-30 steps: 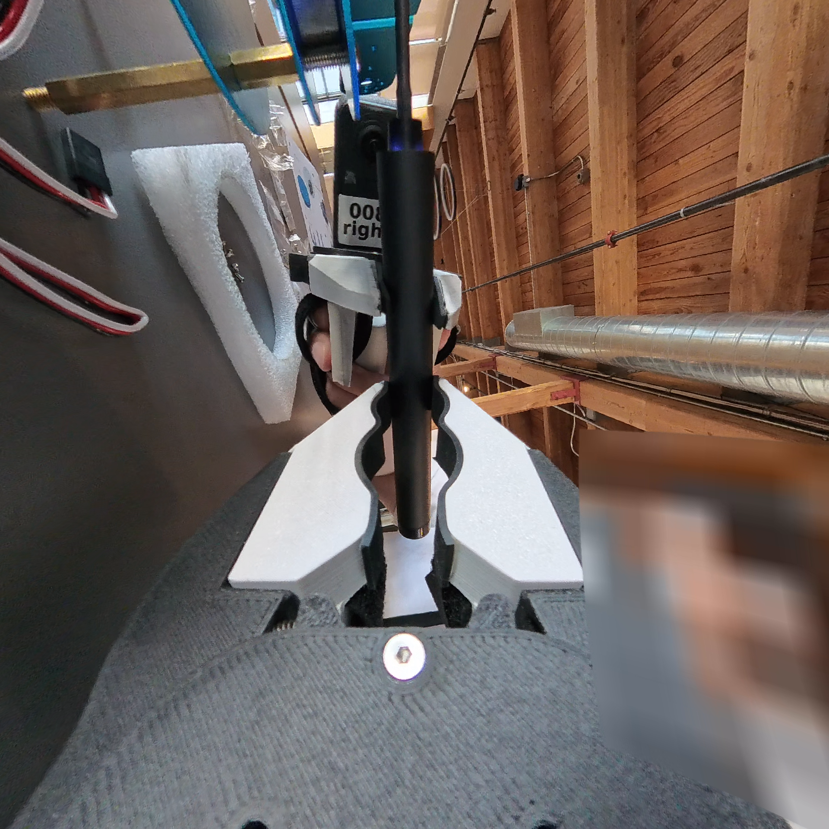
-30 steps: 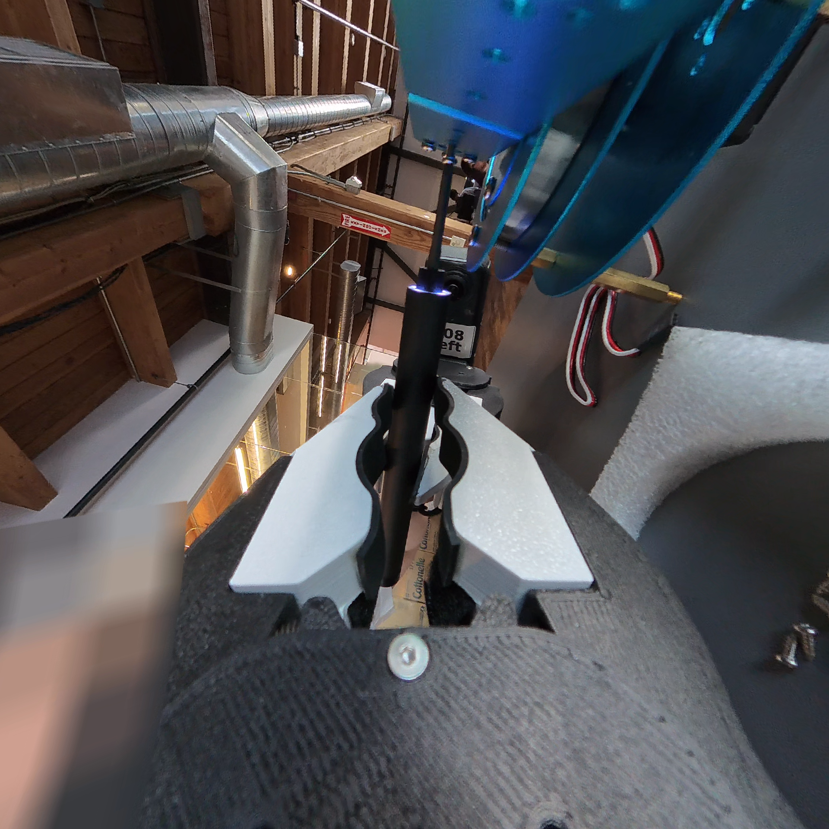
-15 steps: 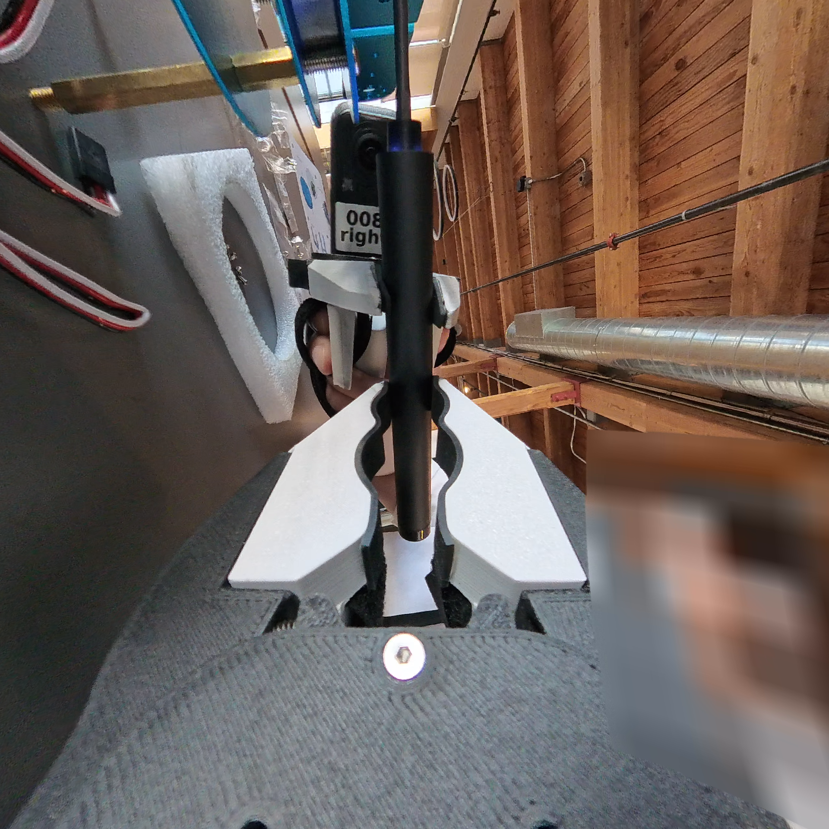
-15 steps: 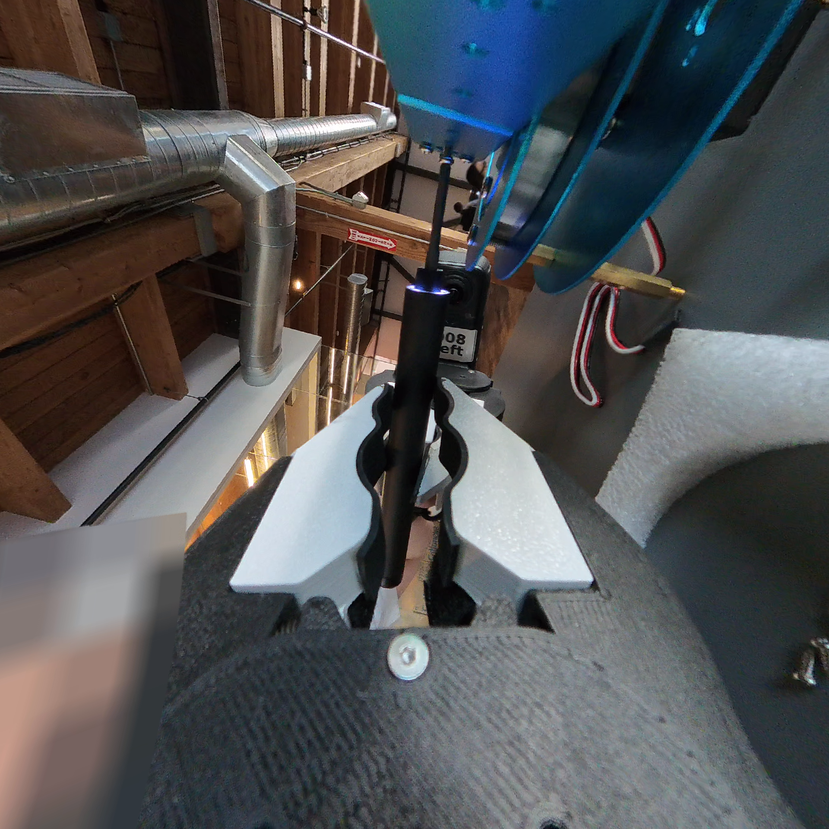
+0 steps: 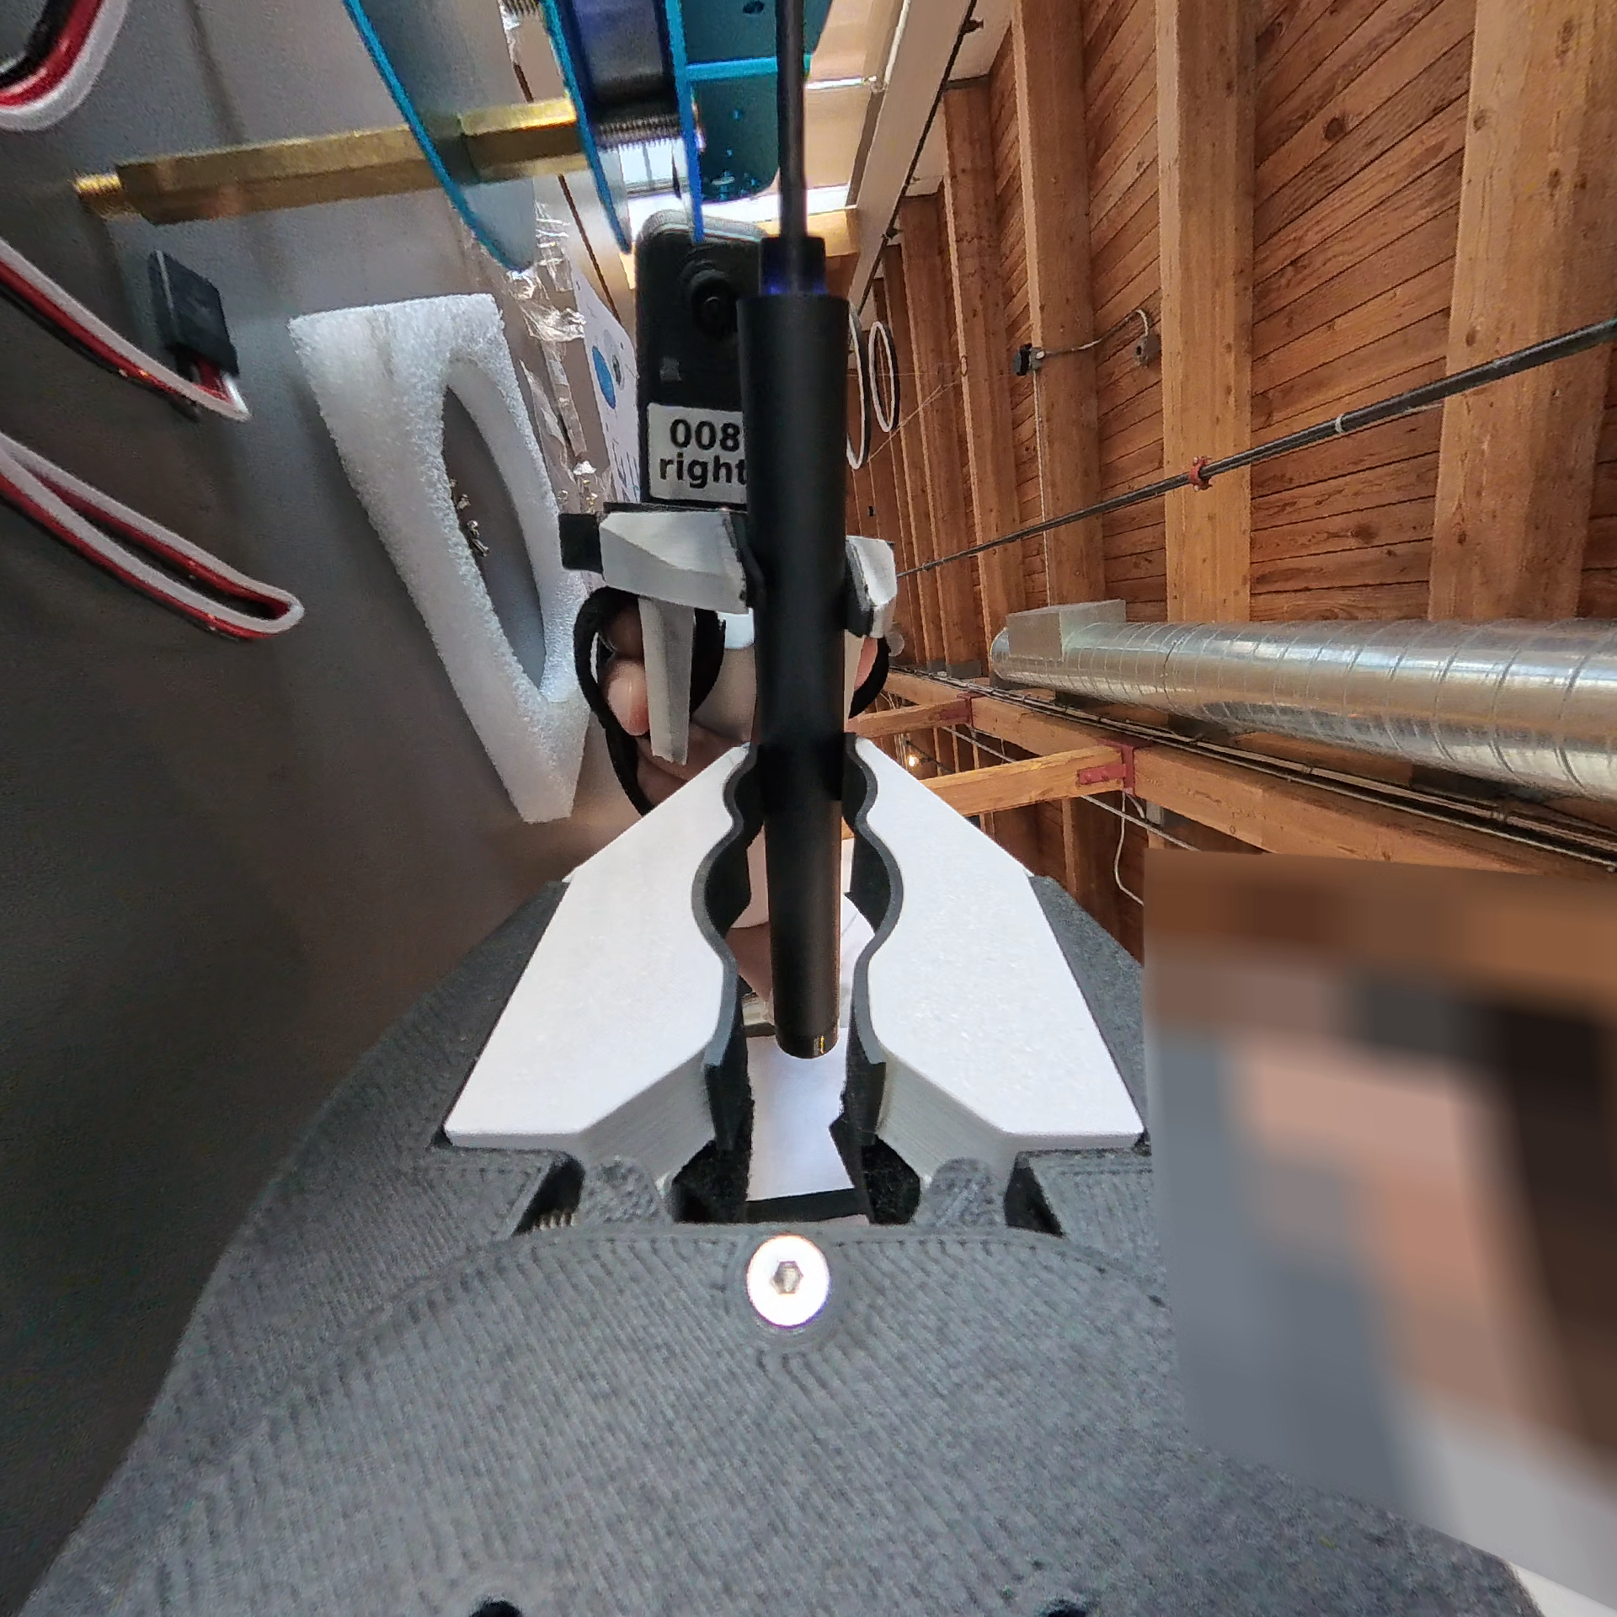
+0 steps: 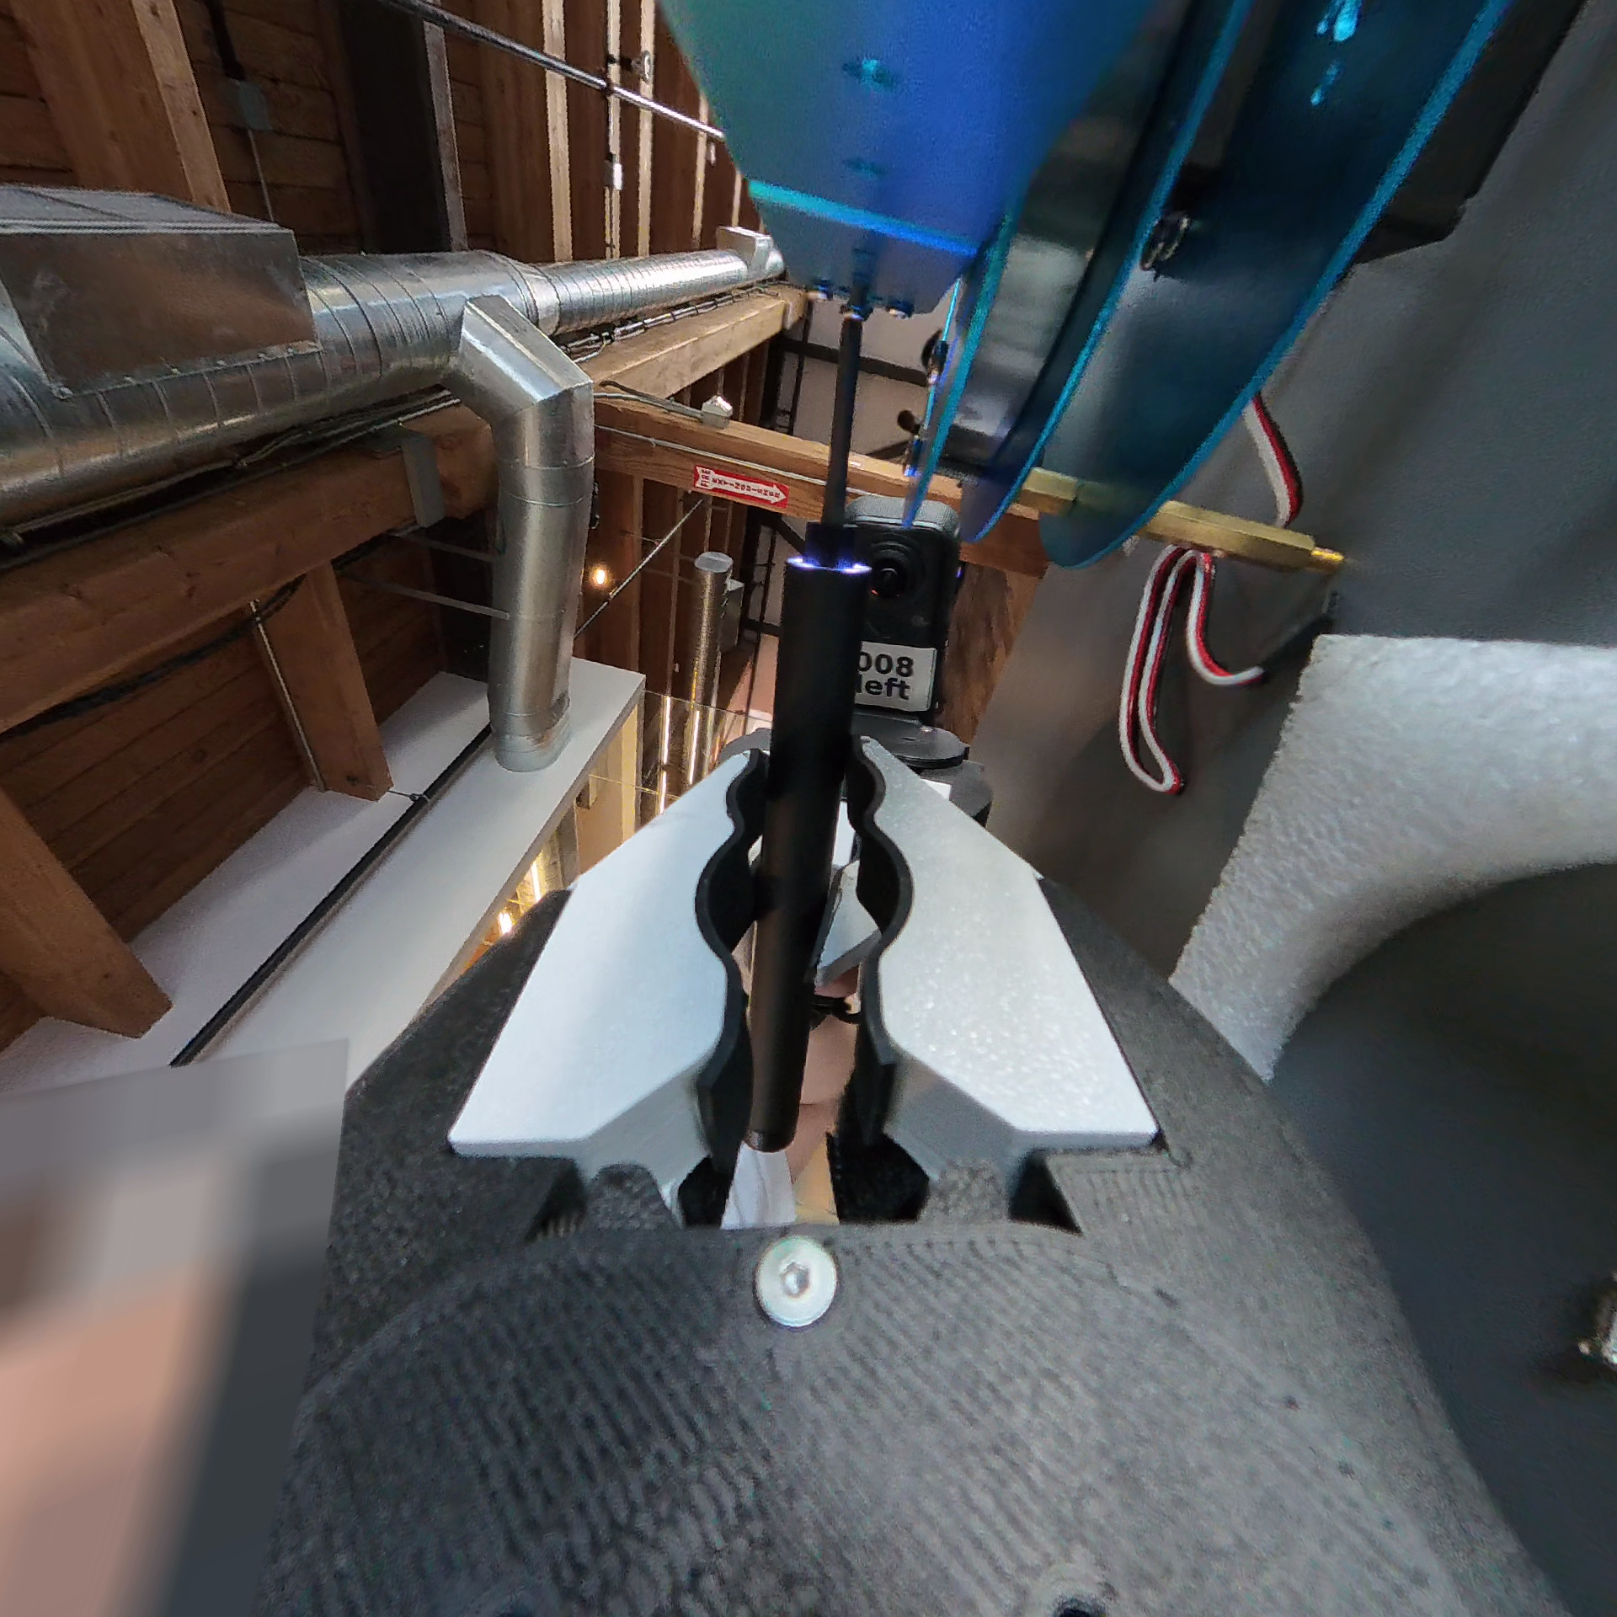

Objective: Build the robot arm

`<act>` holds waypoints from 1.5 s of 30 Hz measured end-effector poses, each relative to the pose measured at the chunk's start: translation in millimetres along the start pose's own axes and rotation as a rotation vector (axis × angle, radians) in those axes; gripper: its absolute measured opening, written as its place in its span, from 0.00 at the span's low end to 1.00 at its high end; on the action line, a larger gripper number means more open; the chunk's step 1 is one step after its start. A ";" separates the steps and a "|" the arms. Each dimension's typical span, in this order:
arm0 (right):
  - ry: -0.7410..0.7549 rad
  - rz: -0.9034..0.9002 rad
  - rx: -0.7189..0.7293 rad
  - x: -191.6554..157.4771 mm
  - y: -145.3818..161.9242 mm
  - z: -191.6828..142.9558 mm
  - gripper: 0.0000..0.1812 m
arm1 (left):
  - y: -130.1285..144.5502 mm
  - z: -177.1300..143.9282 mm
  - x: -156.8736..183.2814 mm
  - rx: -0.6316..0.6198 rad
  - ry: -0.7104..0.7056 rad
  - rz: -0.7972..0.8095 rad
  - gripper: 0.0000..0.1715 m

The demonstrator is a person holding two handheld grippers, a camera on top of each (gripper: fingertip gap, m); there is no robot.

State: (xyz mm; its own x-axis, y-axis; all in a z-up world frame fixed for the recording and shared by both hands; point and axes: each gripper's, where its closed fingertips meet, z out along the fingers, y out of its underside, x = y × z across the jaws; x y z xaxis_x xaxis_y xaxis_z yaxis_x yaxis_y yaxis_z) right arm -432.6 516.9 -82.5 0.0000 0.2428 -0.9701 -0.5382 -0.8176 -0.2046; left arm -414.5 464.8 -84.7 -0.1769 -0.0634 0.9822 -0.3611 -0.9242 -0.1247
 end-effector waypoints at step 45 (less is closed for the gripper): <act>0.096 -0.064 0.215 6.0 -21.8 6.0 0.09 | -17.0 -9.5 0.2 -0.210 0.037 -0.071 0.09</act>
State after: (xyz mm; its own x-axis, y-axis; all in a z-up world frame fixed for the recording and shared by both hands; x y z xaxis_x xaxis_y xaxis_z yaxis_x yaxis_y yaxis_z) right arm -426.0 539.3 -83.1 0.1150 0.2314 -0.9660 -0.7017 -0.6694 -0.2439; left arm -417.1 484.1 -83.7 -0.1765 0.0166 0.9842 -0.5557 -0.8269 -0.0858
